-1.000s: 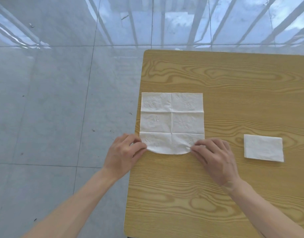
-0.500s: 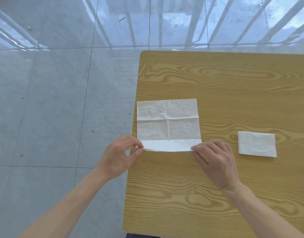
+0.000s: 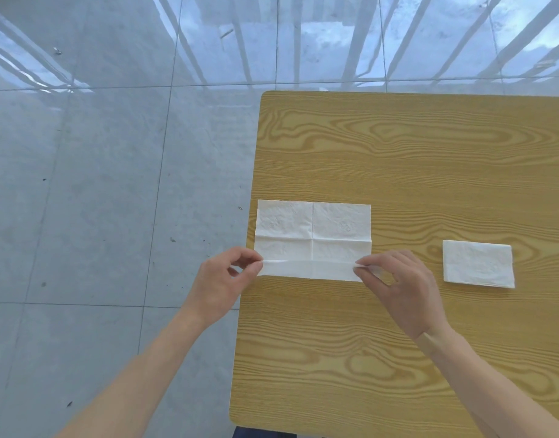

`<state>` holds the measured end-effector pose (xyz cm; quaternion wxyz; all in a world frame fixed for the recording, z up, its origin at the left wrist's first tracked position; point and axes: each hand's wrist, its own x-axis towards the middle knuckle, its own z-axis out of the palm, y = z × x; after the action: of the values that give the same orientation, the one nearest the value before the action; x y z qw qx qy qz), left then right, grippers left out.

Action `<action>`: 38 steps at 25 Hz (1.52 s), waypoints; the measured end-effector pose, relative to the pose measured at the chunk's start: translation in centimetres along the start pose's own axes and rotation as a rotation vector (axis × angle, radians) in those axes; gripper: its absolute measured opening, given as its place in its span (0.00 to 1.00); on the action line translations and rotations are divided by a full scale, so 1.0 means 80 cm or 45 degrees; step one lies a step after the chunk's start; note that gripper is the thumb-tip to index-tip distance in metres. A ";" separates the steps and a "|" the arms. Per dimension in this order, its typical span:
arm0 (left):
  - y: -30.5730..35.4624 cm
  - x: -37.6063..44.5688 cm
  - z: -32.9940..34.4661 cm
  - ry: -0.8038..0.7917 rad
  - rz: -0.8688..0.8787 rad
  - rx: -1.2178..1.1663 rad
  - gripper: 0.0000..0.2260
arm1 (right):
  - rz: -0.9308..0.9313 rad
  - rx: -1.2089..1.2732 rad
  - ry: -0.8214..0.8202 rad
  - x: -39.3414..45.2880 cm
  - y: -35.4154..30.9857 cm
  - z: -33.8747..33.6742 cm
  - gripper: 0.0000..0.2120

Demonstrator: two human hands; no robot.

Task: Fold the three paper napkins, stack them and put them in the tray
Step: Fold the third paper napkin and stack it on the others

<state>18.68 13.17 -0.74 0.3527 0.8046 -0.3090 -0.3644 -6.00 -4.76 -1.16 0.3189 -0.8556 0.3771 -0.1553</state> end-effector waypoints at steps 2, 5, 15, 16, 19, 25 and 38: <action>0.003 0.012 0.003 0.026 -0.055 -0.062 0.03 | 0.105 0.060 -0.008 0.011 0.002 0.002 0.04; 0.006 0.028 0.008 0.053 -0.080 -0.067 0.03 | 0.174 0.089 -0.012 0.025 0.006 0.005 0.03; 0.004 0.047 0.018 0.233 0.116 0.339 0.07 | 0.116 -0.140 0.034 0.042 0.022 0.016 0.05; 0.003 0.047 0.018 0.236 0.126 0.358 0.07 | 0.090 -0.165 0.045 0.041 0.023 0.017 0.05; 0.002 0.049 0.018 0.241 0.146 0.408 0.06 | 0.062 -0.217 0.075 0.038 0.025 0.019 0.05; -0.004 0.048 0.018 0.317 0.160 0.478 0.07 | 0.095 -0.280 0.146 0.034 0.031 0.022 0.09; 0.007 0.063 0.018 0.162 0.456 0.837 0.07 | -0.027 -0.428 -0.070 0.045 0.021 0.018 0.07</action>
<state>20.16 8.53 -2.81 0.1525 0.8290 -0.5227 -0.1275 -3.74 -7.68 -3.28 0.1796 -0.9048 0.3798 -0.0700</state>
